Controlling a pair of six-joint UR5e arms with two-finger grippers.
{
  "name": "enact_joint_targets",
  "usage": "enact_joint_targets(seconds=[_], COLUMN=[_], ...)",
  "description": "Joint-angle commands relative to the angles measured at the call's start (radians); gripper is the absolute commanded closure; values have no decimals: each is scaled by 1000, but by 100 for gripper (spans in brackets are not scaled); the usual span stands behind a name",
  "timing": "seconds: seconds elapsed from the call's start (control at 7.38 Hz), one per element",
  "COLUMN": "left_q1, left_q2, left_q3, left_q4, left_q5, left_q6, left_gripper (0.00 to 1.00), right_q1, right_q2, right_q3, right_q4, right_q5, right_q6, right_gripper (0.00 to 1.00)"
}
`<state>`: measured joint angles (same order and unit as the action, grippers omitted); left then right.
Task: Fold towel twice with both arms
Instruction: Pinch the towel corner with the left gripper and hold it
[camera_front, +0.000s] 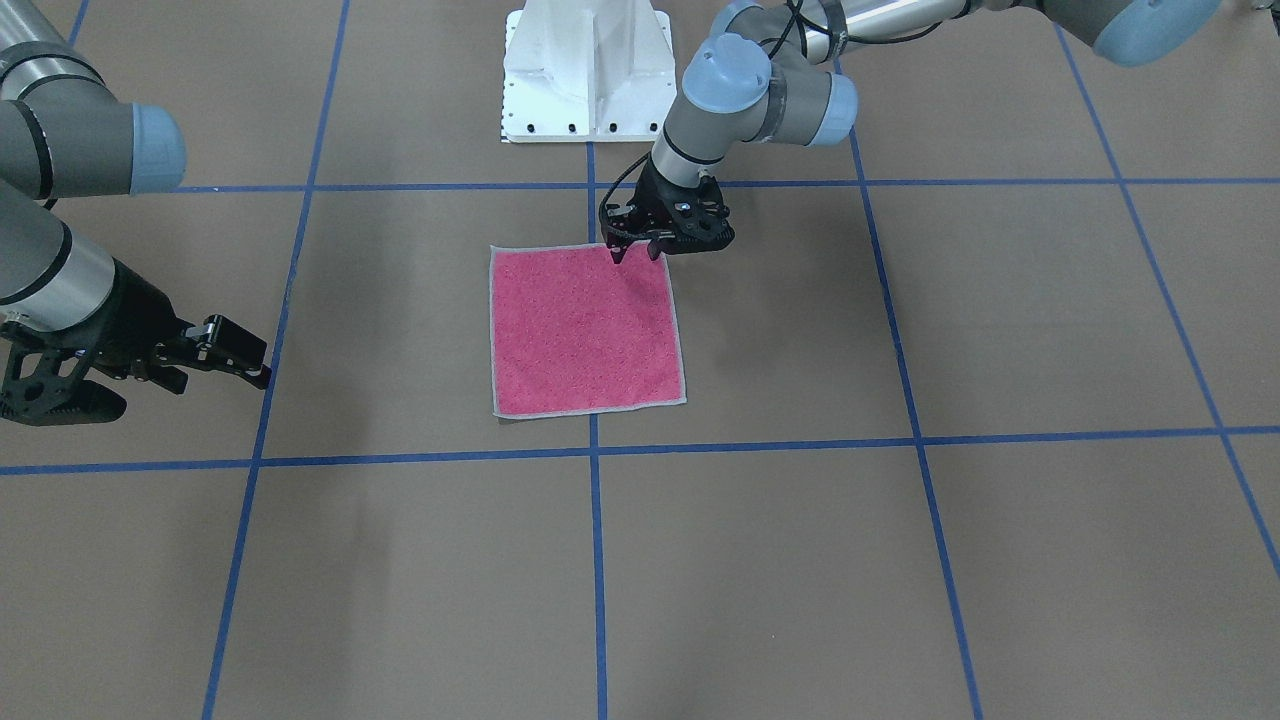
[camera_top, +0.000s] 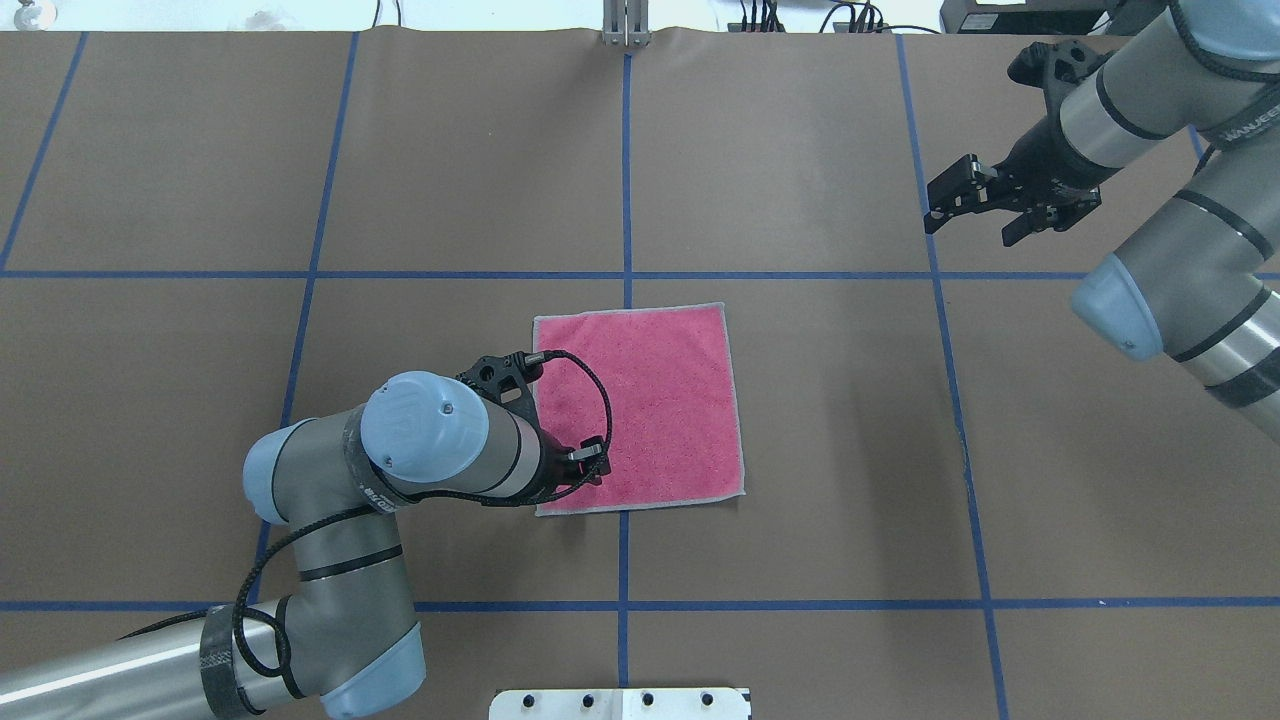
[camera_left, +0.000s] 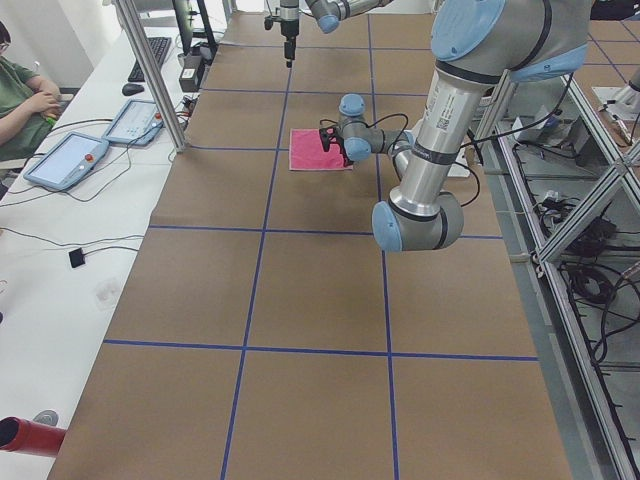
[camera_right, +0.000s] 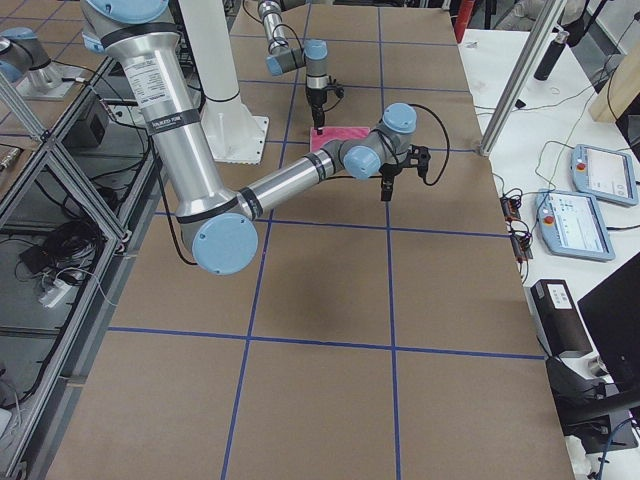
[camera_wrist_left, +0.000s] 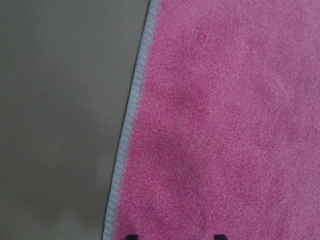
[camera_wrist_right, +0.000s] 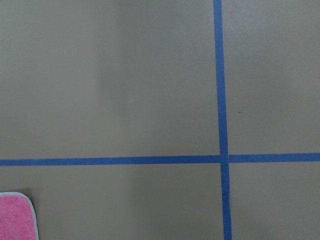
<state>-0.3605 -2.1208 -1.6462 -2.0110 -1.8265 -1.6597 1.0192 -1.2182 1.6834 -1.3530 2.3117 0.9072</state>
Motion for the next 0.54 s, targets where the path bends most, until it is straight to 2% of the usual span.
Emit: enact_joint_targets(seconds=[0.0,0.14,0.41], left_q1=[0,1,2], left_q2=[-1,1,1], left_q3=[-1,-1,-1], left_q4=[0,0,0], left_q5=[1,1,0], left_q6=[0,1,1], left_gripper=[28,23,23], right_q1=[1,-1,1], right_q2=[-4,-4,-4], right_q3=[-1,-2,-4], right_q4=[0,0,0], right_q5=[0,0,0], right_q6=[-1,-1,-1], right_gripper=[1,1,1])
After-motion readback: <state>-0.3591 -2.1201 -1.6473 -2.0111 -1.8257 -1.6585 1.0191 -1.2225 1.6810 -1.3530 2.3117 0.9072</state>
